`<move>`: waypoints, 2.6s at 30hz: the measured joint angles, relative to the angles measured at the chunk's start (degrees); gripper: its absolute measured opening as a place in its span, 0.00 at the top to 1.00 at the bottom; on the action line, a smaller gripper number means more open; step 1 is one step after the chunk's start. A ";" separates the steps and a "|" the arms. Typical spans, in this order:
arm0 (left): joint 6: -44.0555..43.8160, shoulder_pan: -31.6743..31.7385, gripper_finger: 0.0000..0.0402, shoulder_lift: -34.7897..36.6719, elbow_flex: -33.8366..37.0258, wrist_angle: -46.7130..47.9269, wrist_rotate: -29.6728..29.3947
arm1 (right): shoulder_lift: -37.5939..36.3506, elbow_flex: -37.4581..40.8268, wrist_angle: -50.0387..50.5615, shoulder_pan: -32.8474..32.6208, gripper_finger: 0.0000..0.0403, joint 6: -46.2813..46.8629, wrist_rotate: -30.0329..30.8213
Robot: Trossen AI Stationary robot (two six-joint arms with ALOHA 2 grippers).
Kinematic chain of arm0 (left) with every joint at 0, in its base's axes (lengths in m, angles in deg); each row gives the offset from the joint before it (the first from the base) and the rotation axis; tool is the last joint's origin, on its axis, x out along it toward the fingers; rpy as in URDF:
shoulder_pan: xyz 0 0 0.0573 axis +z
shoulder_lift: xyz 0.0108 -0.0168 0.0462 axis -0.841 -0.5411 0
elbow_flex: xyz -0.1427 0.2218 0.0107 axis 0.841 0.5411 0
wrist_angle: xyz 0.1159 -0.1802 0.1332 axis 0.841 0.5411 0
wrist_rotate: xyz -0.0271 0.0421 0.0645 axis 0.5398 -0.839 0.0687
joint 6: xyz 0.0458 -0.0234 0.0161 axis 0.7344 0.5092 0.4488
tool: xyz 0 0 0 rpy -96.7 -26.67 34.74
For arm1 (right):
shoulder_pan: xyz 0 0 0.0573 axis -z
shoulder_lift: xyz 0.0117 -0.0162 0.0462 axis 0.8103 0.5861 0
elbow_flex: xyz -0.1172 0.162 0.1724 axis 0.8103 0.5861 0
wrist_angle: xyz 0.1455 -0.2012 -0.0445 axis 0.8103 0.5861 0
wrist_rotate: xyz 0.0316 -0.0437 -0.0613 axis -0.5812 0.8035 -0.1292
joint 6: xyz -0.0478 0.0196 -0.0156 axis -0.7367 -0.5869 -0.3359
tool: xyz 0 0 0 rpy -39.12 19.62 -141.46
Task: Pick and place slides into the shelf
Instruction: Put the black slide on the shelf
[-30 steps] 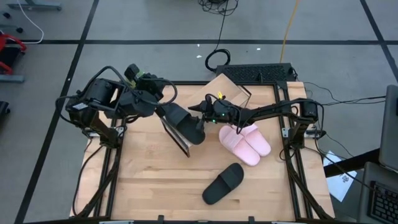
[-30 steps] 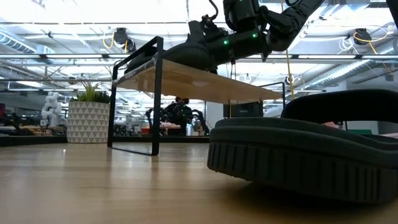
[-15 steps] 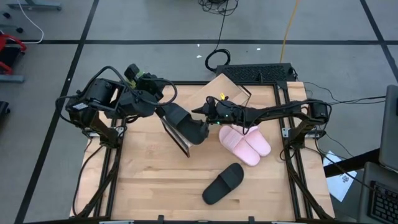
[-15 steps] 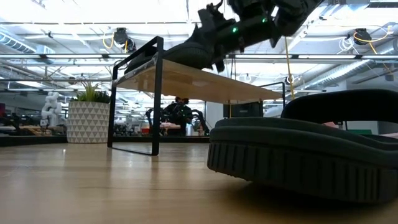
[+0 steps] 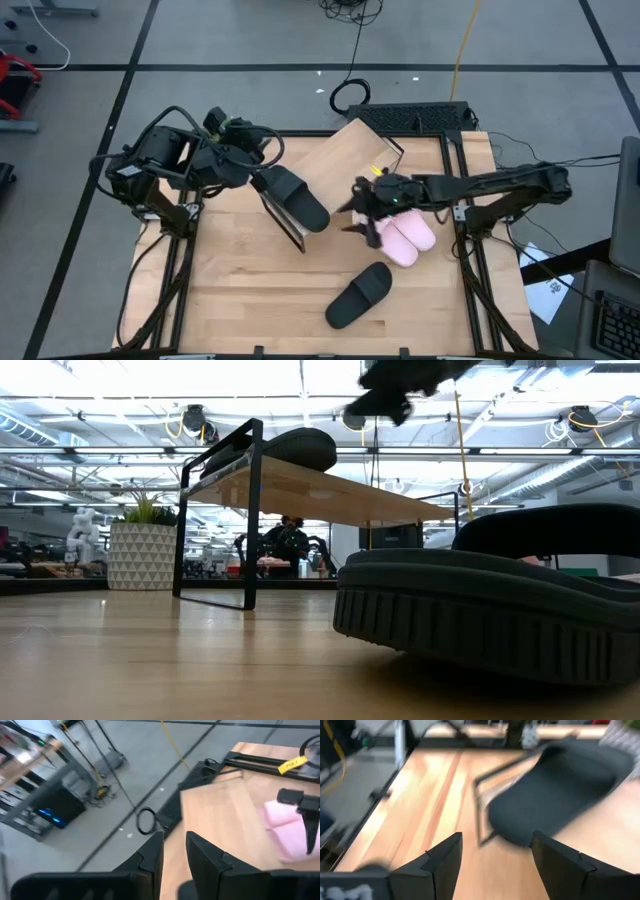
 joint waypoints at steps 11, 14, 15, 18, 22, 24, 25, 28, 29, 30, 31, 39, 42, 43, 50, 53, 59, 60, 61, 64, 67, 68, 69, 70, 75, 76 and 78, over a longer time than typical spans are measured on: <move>-0.97 -8.94 0.78 -8.79 -0.01 -12.31 15.13 | -6.00 0.00 24.51 -7.70 0.43 0.95 0.45; -1.37 -13.25 0.78 -12.46 0.00 -16.78 16.09 | -6.05 0.00 28.66 -8.20 0.43 2.74 0.43; -1.91 -14.58 0.78 -13.60 0.00 -18.13 16.68 | -6.04 0.00 30.39 -8.31 0.43 3.22 0.41; -4.51 -18.06 0.78 -16.98 0.00 -23.26 17.38 | -6.04 0.00 35.48 -8.52 0.43 4.51 0.43; -5.33 -21.40 0.78 -22.00 0.00 -29.88 17.31 | -6.04 0.00 40.01 -8.52 0.43 4.73 0.42; -5.26 -22.12 0.78 -24.68 0.00 -32.31 17.36 | -6.04 0.00 40.95 -8.52 0.43 4.73 0.43; -5.01 -22.29 0.78 -25.96 0.00 -32.56 17.49 | -6.04 0.00 41.30 -8.52 0.43 4.72 0.43; -5.28 -22.23 0.78 -30.02 0.00 -32.65 19.80 | -6.04 0.00 41.33 -8.52 0.43 4.40 0.43; -5.69 -22.23 0.78 -31.18 0.03 -32.37 21.05 | -6.04 0.00 41.32 -8.52 0.43 4.35 0.43; -5.95 -22.20 0.78 -32.19 0.04 -32.40 22.11 | -6.04 0.00 41.29 -8.52 0.43 4.35 0.43; -6.26 -22.18 0.78 -33.12 0.04 -32.47 22.81 | -6.04 0.00 41.34 -8.52 0.43 4.35 0.43; -8.58 -22.20 0.78 -37.20 0.04 -32.95 23.28 | -6.04 0.00 43.83 -8.52 0.43 4.53 0.43; -8.04 -22.18 0.78 -37.26 0.04 -32.96 22.14 | -6.04 0.00 44.57 -8.52 0.43 4.53 0.45; -7.44 -22.10 0.78 -37.24 0.04 -32.98 21.88 | -6.04 0.00 44.81 -8.52 0.43 4.53 0.43; 2.28 -21.57 0.78 -37.79 -0.04 -33.23 18.60 | -6.04 0.00 45.14 -8.52 0.43 4.38 0.45; 5.87 -21.18 0.78 -39.17 0.52 -33.61 19.48 | -6.04 0.00 45.27 -8.52 0.43 4.35 0.46; 13.33 -20.37 0.78 -43.03 0.63 -33.44 23.52 | -6.02 0.00 45.20 -8.52 0.43 4.35 0.58; 14.18 -20.27 0.78 -43.69 0.63 -33.25 23.55 | -6.02 0.00 45.15 -8.52 0.43 4.35 0.60; 14.84 -20.10 0.78 -44.24 0.63 -33.55 23.54 | -6.04 0.00 45.18 -8.52 0.43 4.33 0.60; 16.93 -19.66 0.78 -45.29 0.63 -33.38 23.54 | -6.02 0.00 45.10 -8.52 0.43 4.33 0.65; 18.40 -19.10 0.78 -45.74 0.63 -33.90 23.26 | -6.02 0.00 44.98 -8.52 0.43 4.33 0.69; 18.93 -18.93 0.78 -45.74 0.63 -34.12 23.24 | -6.02 0.00 44.78 -8.52 0.43 4.39 0.69; 19.65 -18.76 0.78 -45.72 0.63 -34.43 23.06 | -6.02 0.00 44.60 -8.52 0.43 4.42 0.69; 20.52 -18.60 0.78 -45.66 0.63 -34.48 23.03 | -6.02 0.00 44.59 -8.52 0.43 4.43 0.70; 23.90 -18.10 0.78 -45.68 0.63 -34.45 22.58 | -6.02 0.00 44.63 -8.52 0.43 4.49 0.71; 24.04 -18.00 0.78 -45.97 0.61 -34.62 23.00 | -6.02 0.00 44.63 -8.52 0.43 4.51 0.71; 24.87 -17.99 0.78 -46.23 0.59 -34.64 23.61 | -6.02 0.00 44.61 -8.52 0.43 4.51 0.73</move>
